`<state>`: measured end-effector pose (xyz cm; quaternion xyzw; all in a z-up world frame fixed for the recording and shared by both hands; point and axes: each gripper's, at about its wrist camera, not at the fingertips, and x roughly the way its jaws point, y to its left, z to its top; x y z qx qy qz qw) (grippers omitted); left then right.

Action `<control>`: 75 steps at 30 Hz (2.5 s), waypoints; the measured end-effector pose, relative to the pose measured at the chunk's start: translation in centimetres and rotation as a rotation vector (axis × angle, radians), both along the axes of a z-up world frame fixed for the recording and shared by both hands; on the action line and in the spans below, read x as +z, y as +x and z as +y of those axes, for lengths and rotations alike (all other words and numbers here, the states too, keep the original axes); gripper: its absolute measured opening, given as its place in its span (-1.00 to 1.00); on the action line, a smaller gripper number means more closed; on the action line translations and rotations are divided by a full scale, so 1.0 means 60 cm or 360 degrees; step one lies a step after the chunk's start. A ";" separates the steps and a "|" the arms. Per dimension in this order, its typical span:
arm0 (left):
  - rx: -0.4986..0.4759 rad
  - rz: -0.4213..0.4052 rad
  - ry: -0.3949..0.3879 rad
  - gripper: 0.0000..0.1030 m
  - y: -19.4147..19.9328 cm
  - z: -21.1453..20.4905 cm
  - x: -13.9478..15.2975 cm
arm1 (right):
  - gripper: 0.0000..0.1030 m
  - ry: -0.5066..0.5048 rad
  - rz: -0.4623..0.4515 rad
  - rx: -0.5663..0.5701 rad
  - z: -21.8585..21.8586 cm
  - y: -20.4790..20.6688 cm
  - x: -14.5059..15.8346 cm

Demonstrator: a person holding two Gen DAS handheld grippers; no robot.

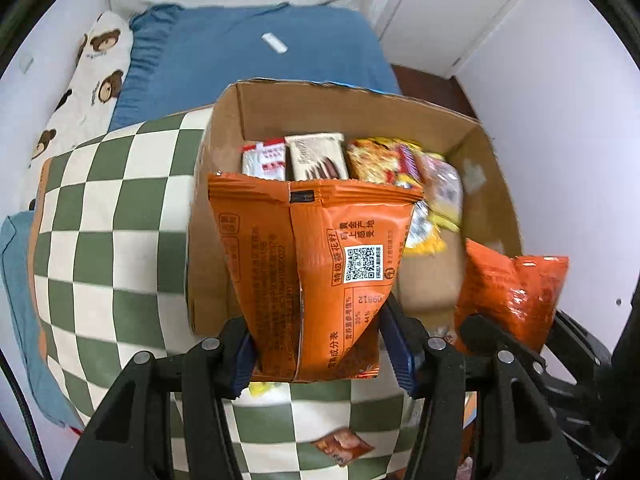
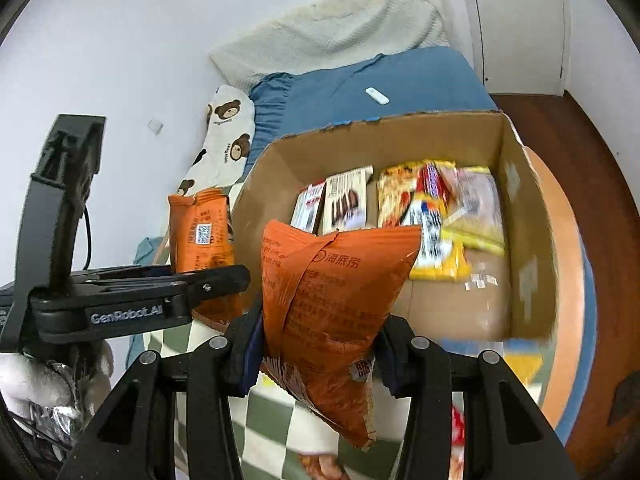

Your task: Organize snacks

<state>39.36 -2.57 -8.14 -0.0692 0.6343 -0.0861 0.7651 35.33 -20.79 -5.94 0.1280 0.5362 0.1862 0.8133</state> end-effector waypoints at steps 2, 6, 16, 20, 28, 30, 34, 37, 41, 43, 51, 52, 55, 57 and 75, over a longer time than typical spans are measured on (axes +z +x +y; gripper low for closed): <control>0.0019 0.0073 0.0022 0.03 0.038 0.002 -0.018 | -0.04 -0.0009 0.0038 0.0011 0.008 0.032 -0.014; 0.0001 0.0196 0.0130 0.03 0.090 -0.001 -0.059 | -0.04 0.0006 0.0190 0.0059 0.028 0.094 -0.063; -0.0050 0.0418 0.0234 0.07 0.116 -0.009 -0.134 | -0.03 0.0012 0.0432 0.0153 0.062 0.132 -0.168; -0.0027 0.0445 0.0223 0.40 0.115 -0.008 -0.147 | 0.45 -0.0011 0.0505 0.0142 0.060 0.141 -0.190; 0.0019 0.0409 0.0210 0.71 0.109 0.004 -0.140 | 0.87 -0.0109 0.0531 0.0104 0.037 0.146 -0.193; 0.0024 0.0390 0.0202 0.71 0.103 0.004 -0.133 | 0.87 -0.0138 0.0524 0.0098 0.032 0.144 -0.188; 0.0029 0.0318 0.0220 0.71 0.086 0.001 -0.110 | 0.87 -0.0218 0.0506 0.0071 0.015 0.131 -0.167; 0.0048 0.0257 0.0221 0.71 0.077 0.002 -0.092 | 0.87 -0.0269 0.0493 0.0041 0.006 0.123 -0.146; 0.0063 0.0176 0.0214 0.71 0.063 0.003 -0.068 | 0.87 -0.0319 0.0460 0.0007 -0.013 0.107 -0.123; 0.0062 0.0133 0.0220 0.71 0.057 0.000 -0.056 | 0.87 -0.0338 0.0438 -0.0007 -0.016 0.103 -0.111; 0.0056 -0.0050 0.0228 0.71 0.027 0.003 0.002 | 0.87 -0.0413 0.0289 -0.0062 -0.030 0.074 -0.055; 0.0052 -0.0075 0.0228 0.71 0.020 0.003 0.010 | 0.87 -0.0419 0.0271 -0.0067 -0.029 0.069 -0.049; 0.0047 -0.0157 0.0220 0.71 -0.001 0.003 0.032 | 0.87 -0.0443 0.0205 -0.0085 -0.033 0.054 -0.029; 0.0050 -0.0226 0.0231 0.71 -0.018 0.004 0.048 | 0.87 -0.0464 0.0155 -0.0101 -0.035 0.041 -0.014; 0.0063 -0.0635 0.0210 0.71 -0.181 0.000 0.155 | 0.87 -0.0507 -0.0300 -0.0248 -0.046 -0.130 0.134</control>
